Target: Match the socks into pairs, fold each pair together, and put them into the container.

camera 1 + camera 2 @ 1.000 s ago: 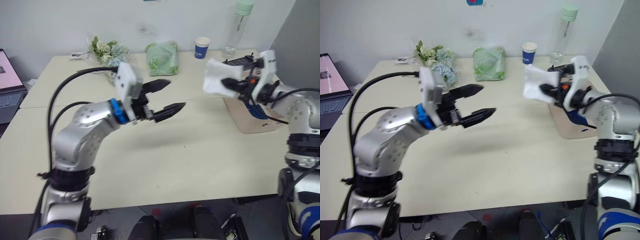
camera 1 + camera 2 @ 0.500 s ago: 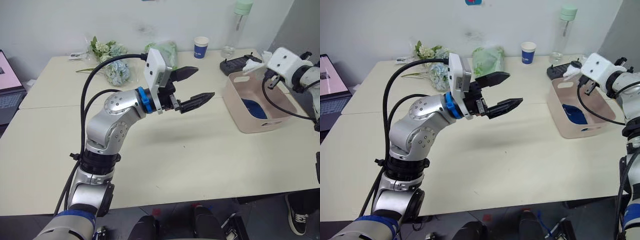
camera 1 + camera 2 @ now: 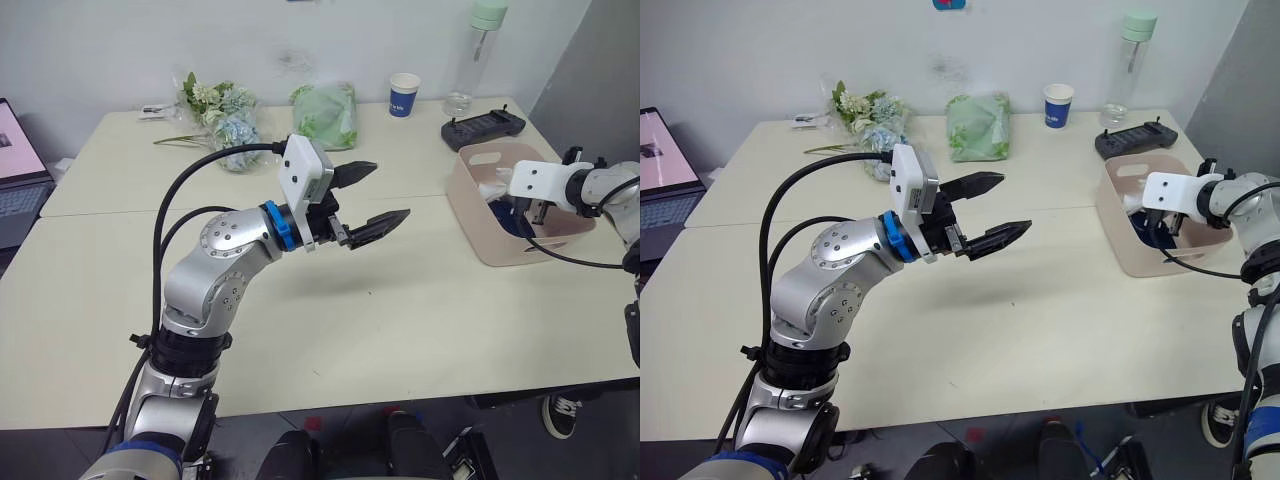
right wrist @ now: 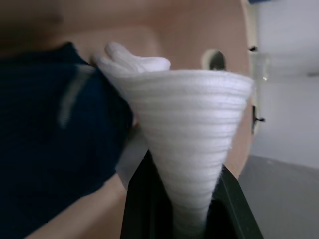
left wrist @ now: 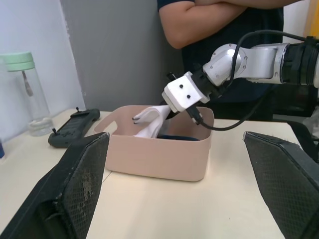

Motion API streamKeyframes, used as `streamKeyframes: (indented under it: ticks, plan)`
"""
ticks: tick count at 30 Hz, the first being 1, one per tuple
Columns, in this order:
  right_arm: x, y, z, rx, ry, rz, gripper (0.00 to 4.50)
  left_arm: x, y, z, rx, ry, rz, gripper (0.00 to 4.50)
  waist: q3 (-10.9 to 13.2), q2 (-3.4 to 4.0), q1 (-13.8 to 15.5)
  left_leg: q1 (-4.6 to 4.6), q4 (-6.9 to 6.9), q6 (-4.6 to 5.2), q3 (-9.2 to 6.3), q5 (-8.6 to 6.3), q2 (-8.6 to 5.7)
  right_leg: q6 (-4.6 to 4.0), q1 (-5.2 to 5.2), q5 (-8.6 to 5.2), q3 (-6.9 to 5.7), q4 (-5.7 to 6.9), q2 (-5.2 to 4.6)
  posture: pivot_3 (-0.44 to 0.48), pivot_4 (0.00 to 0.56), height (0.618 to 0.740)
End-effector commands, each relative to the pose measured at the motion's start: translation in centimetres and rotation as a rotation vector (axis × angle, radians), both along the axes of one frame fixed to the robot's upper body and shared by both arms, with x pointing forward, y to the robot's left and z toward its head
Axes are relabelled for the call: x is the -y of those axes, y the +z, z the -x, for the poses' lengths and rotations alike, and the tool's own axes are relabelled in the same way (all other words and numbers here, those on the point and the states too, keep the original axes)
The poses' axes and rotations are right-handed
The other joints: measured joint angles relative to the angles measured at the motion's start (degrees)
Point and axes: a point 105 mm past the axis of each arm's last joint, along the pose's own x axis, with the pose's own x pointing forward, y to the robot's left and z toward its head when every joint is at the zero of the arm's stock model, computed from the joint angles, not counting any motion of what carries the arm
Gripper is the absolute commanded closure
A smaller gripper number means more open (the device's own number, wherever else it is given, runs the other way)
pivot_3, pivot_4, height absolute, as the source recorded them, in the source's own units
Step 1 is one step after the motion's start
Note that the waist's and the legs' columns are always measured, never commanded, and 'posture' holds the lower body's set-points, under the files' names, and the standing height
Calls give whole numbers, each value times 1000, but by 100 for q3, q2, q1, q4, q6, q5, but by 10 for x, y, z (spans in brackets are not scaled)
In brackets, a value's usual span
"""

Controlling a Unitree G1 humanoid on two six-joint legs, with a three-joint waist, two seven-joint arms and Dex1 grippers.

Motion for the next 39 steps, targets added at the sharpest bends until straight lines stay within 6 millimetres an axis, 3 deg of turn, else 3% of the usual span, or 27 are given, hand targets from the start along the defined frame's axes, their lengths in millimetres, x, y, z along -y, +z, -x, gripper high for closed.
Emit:
streamKeyframes:
  ticks: [1, 6, 12, 19, 24, 27, 29, 31, 35, 39]
  plan:
    - [0, 13, 5, -23, 28, 21, 4500, -1, 10, 6, 57, 2, 12, 12, 0, 0, 1, 0, 0, 0, 0, 0, 0, 0, 0, 0, 0, 0, 0, 0, 150, 740]
    - [-3, -16, 16, -214, 45, 7, 4500, 1, 8, 4, 58, 4, 11, 12, 0, 0, 2, 1, 0, 0, -2, 0, -1, 0, 4, 0, -4, -2, 0, 0, 150, 740]
    - [-2, -12, 17, -231, 34, -10, 2507, -2, 8, -3, 60, 29, 18, 0, 0, 0, 0, 4, 2, 0, -1, 0, 0, 0, 4, 0, -2, 2, 0, 0, 150, 740]
    - [-4, 20, 28, -280, 70, -61, 42, -2, 3, -6, 55, 43, 14, 0, 0, 0, 9, 2, 3, 0, -5, 0, 0, 0, 3, 0, -5, 0, -2, 0, 150, 740]
    - [-8, 64, 49, -387, 94, -127, 42, -1, 5, -7, 62, 30, 17, 0, 3, 6, 11, 1, 3, 0, -4, 0, -1, 0, 2, 0, -4, 1, -3, 0, 150, 740]
    - [-15, 87, 39, -264, 91, -160, 42, 2, 6, -10, 71, 34, 24, 0, 3, 6, 4, 3, 2, 0, -6, 0, -2, 0, 3, 0, -7, 2, -1, 0, 150, 740]
    - [-11, 92, 32, -190, 57, -149, 213, 4, 7, -8, 74, 25, 36, 0, 3, 6, 13, 2, 2, 0, -8, 0, -2, 0, 4, 0, -8, 2, -1, 0, 150, 740]
    - [-5, 86, 25, -145, 24, -138, 680, 6, 9, -6, 74, 15, 47, 0, 4, 5, 22, 1, 2, -1, -9, -1, -1, 0, 4, 0, -8, 1, -3, 0, 150, 740]
    - [5, 69, 12, -67, -49, -129, 2071, 11, 10, 3, 63, -32, 70, 0, 4, 5, 28, -1, 4, 0, -6, 0, -1, 0, 3, 0, -6, 2, -7, 0, 150, 740]
    - [-6, 45, 4, -109, -43, -159, 3540, 15, 13, 12, 32, -87, 85, 0, 4, 5, 9, -3, 5, 0, -1, 0, 1, 0, -3, 0, -1, 6, -8, 0, 150, 740]
